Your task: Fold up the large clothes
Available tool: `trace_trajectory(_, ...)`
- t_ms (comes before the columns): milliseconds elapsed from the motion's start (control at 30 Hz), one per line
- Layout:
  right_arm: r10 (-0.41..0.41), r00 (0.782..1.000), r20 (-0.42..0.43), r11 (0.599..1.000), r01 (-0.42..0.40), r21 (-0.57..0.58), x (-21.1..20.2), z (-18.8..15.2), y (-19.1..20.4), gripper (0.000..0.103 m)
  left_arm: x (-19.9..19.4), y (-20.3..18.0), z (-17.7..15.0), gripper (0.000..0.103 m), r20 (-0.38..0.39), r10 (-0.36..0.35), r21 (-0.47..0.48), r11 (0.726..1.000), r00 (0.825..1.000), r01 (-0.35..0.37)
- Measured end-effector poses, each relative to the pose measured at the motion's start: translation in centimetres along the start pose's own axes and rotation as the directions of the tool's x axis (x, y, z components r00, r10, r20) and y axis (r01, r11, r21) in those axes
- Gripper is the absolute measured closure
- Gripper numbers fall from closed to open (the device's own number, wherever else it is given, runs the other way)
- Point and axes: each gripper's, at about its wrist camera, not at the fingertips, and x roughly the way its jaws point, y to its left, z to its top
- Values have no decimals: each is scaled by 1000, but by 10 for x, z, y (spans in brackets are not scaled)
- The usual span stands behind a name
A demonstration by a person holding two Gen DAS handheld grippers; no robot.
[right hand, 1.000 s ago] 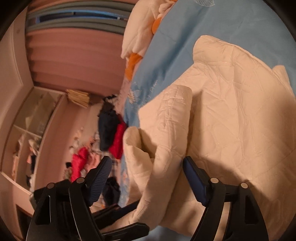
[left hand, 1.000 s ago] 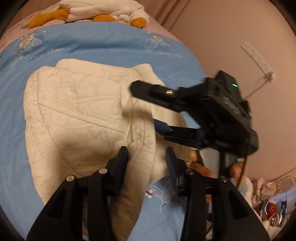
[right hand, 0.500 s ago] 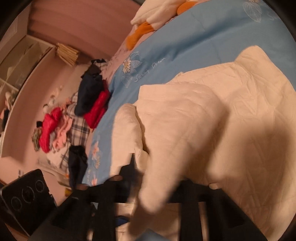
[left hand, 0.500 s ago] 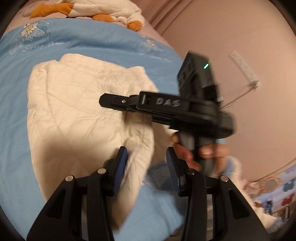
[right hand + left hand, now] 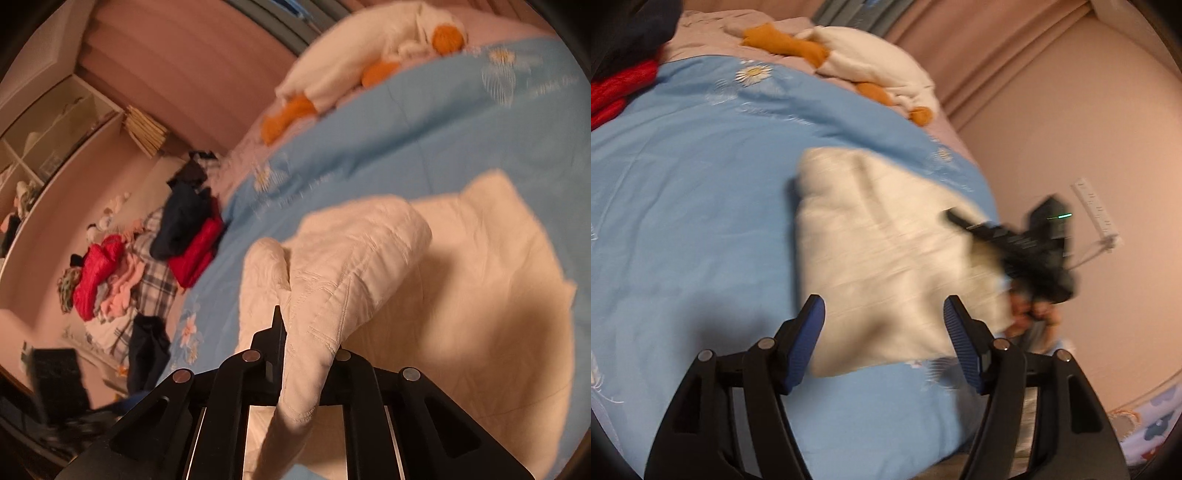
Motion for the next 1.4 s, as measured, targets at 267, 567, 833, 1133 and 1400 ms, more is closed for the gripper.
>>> trace_trajectory(267,-53,997,63,999,53,4,-21,11,-21,95,49,1,2,37,-23,36,55,998,999,-34)
trace_trajectory(567,-40,990,137,997,30,78,-52,15,-62,95,96,-32,13,36,-68,-15,166,986,998,26)
trace_trajectory(833,-88,990,111,984,68,166,-58,4,-116,95,144,-57,16,35,-154,65,276,961,986,-20)
trace_trajectory(1133,-64,994,85,949,34,313,-60,-15,-146,82,176,-60,10,34,-203,198,370,922,959,-112)
trace_trajectory(1400,-165,967,195,985,151,88,-125,-21,-69,77,176,-49,13,33,-202,187,330,937,961,-113)
